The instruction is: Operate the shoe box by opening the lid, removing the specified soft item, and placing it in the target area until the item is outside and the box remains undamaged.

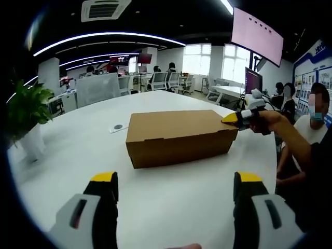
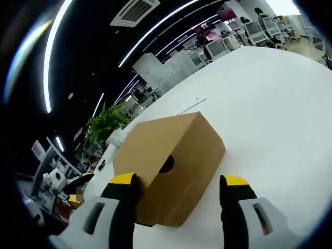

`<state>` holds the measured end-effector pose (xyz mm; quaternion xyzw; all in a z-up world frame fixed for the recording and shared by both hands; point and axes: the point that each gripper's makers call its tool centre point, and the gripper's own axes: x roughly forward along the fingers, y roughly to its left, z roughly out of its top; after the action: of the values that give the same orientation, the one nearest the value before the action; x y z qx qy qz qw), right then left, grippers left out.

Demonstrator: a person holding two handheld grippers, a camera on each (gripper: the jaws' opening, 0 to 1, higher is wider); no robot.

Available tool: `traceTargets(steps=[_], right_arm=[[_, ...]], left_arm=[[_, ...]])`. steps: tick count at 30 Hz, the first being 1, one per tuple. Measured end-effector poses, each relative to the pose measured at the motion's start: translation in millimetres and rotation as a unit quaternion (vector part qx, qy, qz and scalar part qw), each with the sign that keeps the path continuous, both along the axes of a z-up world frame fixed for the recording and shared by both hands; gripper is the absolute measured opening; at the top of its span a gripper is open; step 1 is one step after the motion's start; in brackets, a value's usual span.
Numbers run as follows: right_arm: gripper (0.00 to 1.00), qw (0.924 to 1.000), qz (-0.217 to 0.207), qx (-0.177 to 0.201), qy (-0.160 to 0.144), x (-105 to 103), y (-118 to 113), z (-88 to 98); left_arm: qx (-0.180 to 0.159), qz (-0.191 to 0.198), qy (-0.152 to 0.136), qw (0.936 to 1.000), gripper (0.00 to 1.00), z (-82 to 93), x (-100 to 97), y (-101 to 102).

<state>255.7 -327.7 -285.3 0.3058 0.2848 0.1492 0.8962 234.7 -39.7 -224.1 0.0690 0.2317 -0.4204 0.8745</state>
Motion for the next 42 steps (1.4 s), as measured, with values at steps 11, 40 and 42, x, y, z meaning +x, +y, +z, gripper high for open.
traceTargets(steps=[11,40,42], right_arm=[[0.57,0.9975,0.017,0.055,0.042,-4.0,8.6,0.5],[0.35,0.9886,0.030,0.129,0.073,-0.4,7.7,8.4],[0.35,0.9881,0.030,0.131,0.074,-0.6,8.6,8.2]], left_arm=[[0.017,-0.004,-0.006,0.9998,0.93,-3.5,-1.3,-1.1],[0.025,-0.011,0.004,0.9996,0.88,-11.9,-4.8,-0.7],[0.030,-0.013,0.004,0.9995,0.88,-14.0,-5.6,-1.6]])
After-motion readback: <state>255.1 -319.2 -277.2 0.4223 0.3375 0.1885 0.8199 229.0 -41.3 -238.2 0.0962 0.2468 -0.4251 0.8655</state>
